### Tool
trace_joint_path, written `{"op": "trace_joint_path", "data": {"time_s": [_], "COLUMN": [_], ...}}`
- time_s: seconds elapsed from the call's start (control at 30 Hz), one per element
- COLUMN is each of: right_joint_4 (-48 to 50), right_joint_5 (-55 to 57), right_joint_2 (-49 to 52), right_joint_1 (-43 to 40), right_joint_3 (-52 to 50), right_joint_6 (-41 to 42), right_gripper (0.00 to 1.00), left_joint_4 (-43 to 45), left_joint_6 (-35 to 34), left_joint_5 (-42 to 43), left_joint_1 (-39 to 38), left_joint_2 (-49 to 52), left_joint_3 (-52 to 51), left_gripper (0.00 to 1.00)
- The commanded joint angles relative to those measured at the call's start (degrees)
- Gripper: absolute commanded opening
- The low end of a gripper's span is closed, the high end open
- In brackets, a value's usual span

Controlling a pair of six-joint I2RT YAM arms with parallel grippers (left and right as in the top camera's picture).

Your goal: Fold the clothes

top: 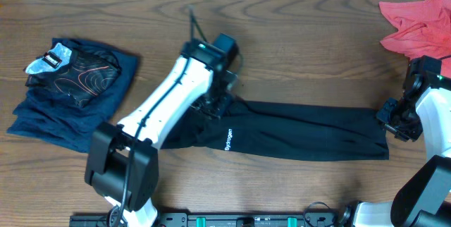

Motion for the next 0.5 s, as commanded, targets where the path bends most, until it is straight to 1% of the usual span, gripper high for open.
{"op": "trace_joint_path", "data": {"time_s": [0.0,0.1,0.17,0.23,0.3,0.37,0.47], "right_joint_4": [-0.07,-0.07,-0.07,-0.09,-0.24,-0.28,-0.26], "right_joint_5": [0.17,0.17,0.17,0.17,0.17,0.17,0.17], "right_joint_2": [-0.04,-0.04,-0.04,-0.04,-0.04,-0.04,-0.04], "right_joint_1": [-0.26,-0.26,-0.26,-0.26,-0.26,-0.26,-0.26], "right_joint_3": [-0.37,-0.37,-0.37,-0.37,-0.37,-0.37,-0.37], "right_joint_6": [0.31,0.31,0.31,0.31,0.31,0.13,0.15], "right_gripper": [0.33,0.33,0.33,0.33,0.34,0.33,0.33], "left_joint_4": [0.57,2.43,4.37,5.97,7.41,8.52,10.12], "left_joint_6": [-7.43,-11.58,-12.44,-12.41,-12.46,-14.1,-16.59], "left_joint_5": [-2.19,-2.14,-2.1,-2.1,-2.1,-2.1,-1.84], "left_joint_1": [3.78,6.82,8.07,8.33,8.31,8.31,8.31], "left_joint_2": [0.09,0.11,0.11,0.11,0.11,0.11,0.11], "left_joint_3": [0.24,-0.81,-2.03,-3.39,-5.33,-8.2,-12.33], "left_gripper": [0.06,0.06,0.06,0.07,0.1,0.13,0.14]}}
